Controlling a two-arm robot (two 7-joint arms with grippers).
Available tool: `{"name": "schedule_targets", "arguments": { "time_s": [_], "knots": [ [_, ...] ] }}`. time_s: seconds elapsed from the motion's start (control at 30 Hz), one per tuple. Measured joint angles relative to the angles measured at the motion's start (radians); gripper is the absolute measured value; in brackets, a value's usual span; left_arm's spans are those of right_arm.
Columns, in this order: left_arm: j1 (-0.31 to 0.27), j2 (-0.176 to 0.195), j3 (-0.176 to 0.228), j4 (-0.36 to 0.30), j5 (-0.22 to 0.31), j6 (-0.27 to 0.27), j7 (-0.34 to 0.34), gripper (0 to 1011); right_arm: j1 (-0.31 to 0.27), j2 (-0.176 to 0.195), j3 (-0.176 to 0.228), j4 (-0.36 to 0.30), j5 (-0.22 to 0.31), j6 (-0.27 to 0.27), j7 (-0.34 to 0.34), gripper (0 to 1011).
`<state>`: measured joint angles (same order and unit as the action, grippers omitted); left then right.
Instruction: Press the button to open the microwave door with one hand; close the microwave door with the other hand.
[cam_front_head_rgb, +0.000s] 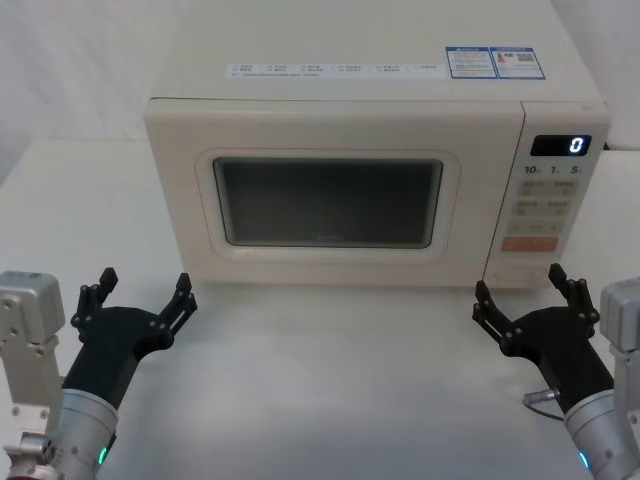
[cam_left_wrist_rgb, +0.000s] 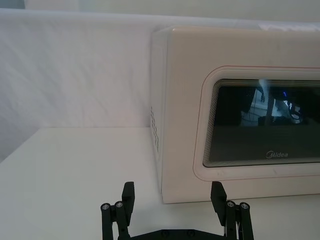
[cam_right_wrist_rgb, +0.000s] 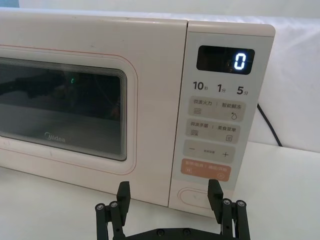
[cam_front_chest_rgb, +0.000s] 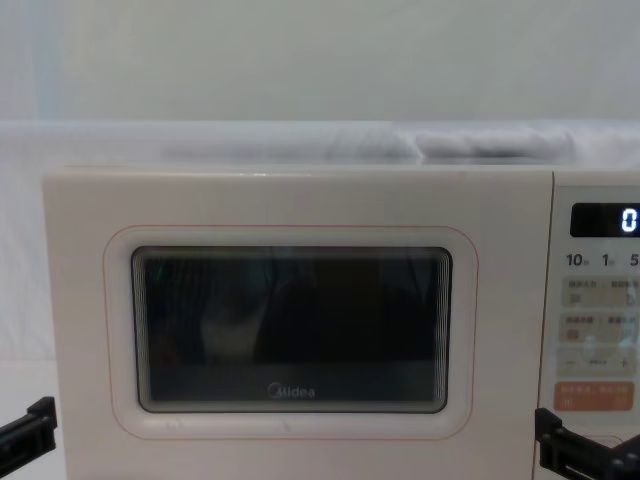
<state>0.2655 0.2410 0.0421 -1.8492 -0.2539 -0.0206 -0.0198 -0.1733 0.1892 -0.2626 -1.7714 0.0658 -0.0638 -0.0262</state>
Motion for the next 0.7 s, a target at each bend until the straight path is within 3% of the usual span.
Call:
{"name": "schedule_targets", "arguments": {
  "time_s": [0.7],
  "knots": [
    [0.000,0.000,0.000,0.000,0.000,0.000,0.000,1001,0.000,0.000,0.000,0.000,0.000,0.000,0.000,1002]
  ]
}}
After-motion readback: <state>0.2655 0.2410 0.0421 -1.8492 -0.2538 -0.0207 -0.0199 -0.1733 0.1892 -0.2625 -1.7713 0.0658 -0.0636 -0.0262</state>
